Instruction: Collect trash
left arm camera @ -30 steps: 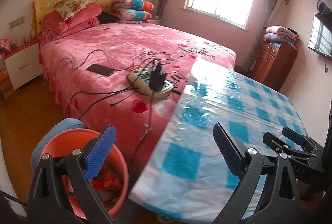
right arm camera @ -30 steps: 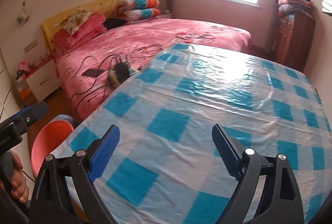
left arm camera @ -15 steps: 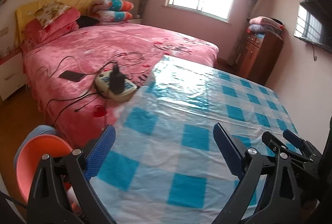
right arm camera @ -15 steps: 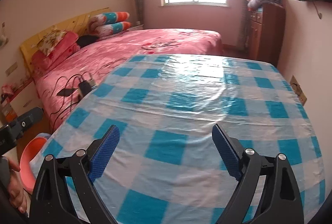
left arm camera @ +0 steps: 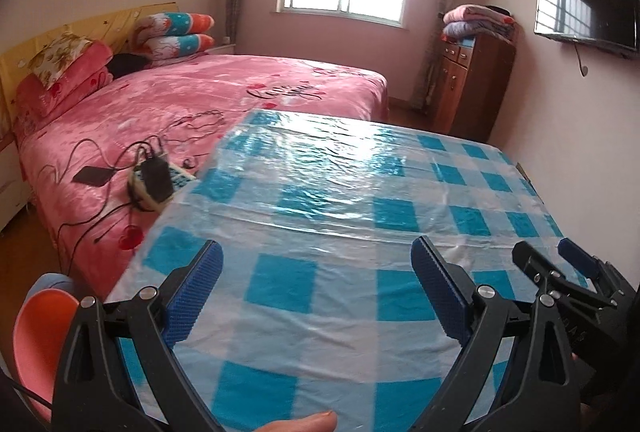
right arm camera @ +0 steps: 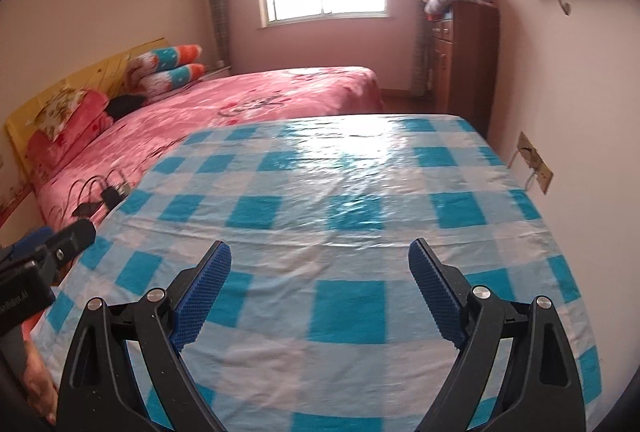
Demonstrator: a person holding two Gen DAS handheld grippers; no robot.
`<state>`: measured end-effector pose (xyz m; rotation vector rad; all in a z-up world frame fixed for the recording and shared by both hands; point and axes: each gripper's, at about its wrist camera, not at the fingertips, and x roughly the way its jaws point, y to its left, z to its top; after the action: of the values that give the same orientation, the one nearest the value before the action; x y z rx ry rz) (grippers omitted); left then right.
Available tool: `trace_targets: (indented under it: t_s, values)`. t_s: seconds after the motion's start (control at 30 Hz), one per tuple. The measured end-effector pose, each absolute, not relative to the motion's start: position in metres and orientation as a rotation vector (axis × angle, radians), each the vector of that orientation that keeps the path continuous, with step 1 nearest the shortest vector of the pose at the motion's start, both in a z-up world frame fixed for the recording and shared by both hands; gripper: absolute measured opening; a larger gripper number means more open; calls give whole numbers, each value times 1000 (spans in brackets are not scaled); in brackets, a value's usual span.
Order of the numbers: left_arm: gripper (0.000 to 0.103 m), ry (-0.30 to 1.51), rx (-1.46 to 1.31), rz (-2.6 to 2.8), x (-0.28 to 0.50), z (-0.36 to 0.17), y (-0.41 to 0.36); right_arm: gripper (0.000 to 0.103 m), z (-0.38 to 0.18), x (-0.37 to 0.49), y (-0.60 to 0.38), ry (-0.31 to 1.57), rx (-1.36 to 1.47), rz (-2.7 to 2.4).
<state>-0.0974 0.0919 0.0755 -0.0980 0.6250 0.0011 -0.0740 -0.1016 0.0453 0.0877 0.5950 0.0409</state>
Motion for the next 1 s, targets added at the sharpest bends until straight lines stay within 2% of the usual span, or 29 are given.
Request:
trace_targets:
  t_s: [0.4, 1.0]
  values:
    - [95, 631, -42, -15, -75, 67, 50, 89, 38, -69, -140, 597, 92, -60]
    - [95, 655, 5, 17, -60, 53, 33, 89, 33, -64, -143, 620, 63, -81]
